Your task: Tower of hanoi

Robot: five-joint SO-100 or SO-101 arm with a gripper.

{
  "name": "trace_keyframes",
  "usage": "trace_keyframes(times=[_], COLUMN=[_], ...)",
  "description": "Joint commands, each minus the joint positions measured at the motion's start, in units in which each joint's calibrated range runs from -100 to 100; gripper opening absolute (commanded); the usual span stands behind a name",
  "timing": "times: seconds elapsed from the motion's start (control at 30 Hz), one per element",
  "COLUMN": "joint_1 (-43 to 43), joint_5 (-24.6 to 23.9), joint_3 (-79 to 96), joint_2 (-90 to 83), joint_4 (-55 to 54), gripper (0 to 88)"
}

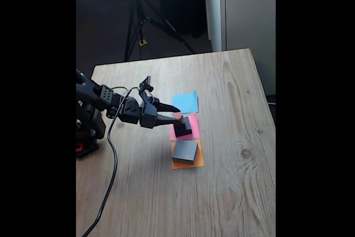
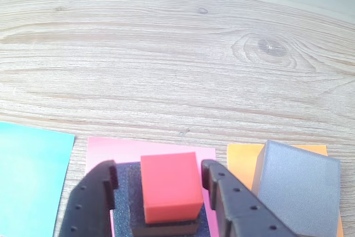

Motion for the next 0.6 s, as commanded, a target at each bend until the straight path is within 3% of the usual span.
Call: trace_keyframes(times=[0.0, 0.27, 0.37, 0.57], joint_1=[0.09, -1.17, -2.0, -2.75], joint_5=[-1.63, -9.49, -15.18, -24.71], joint_3=[-0.73, -3.36, -7.64, -23.73], joint_2=[-2.01, -13.45, -18.44, -26.16], joint_4=[-1.36, 11.84, 21.23, 50.04], gripper=[18.8, 23.6, 23.8, 1.7])
